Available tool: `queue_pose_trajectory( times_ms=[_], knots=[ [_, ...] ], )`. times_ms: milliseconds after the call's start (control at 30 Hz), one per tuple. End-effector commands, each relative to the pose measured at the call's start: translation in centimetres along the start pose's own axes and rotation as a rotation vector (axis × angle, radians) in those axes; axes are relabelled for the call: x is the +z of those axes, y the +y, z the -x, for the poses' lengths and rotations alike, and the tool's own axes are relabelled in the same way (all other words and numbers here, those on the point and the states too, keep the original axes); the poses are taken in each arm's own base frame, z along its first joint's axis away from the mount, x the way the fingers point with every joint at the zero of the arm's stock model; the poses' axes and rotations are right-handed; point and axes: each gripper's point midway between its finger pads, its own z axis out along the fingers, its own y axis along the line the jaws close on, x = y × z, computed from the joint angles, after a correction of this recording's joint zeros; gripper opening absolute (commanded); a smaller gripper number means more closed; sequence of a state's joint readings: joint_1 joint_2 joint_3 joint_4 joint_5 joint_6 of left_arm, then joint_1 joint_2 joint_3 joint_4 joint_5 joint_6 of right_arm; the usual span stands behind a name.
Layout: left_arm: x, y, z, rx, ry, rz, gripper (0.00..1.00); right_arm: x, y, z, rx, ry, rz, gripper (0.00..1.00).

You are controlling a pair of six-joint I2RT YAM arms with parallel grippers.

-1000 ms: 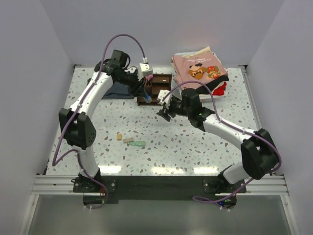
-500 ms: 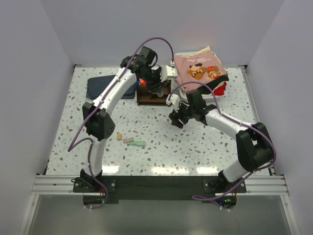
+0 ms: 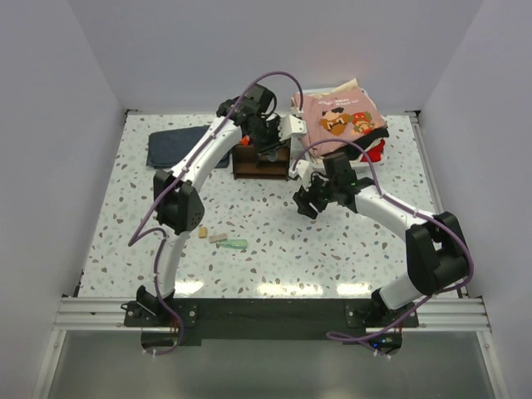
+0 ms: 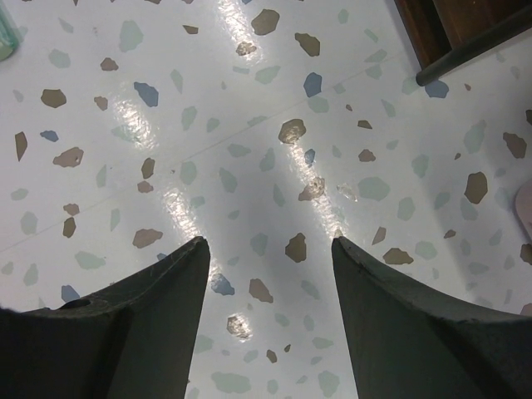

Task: Sort the stationery into containers
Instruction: Place the stationery in the storage box.

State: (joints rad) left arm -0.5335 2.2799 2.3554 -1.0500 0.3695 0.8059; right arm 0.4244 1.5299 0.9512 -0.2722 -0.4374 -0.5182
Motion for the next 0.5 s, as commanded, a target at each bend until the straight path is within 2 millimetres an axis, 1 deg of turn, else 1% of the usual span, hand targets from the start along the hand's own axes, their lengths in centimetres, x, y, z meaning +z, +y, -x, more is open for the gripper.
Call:
queue_pose_trajectory(
  times_ms=[0, 133, 367, 433, 467],
  knots=[
    [0.1, 2.3, 1.6, 0.051, -0.039, 0.079, 0.0, -0.5, -0.1, 0.9, -0.017, -0.029, 0.005, 0.64],
    [1.0, 2.6, 1.5, 0.049, -0.045, 0.078, 0.0, -0.4, -0.3, 1.1, -0.016, -0.031, 0.001, 0.64],
    [1.5, 3.4, 1.9, 0.06, -0.066, 0.103, 0.0, -0.2, -0.4, 0.8, -0.008, -0.023, 0.004, 0.64],
    [1.8, 3.5, 1.8, 0.056, -0.065, 0.105, 0.01, 0.0, -0.4, 0.6, -0.003, -0.021, 0.009, 0.64],
    [1.8, 3.6, 1.8, 0.056, -0.068, 0.108, 0.04, 0.1, -0.4, 0.7, -0.003, -0.022, 0.01, 0.64]
  ],
)
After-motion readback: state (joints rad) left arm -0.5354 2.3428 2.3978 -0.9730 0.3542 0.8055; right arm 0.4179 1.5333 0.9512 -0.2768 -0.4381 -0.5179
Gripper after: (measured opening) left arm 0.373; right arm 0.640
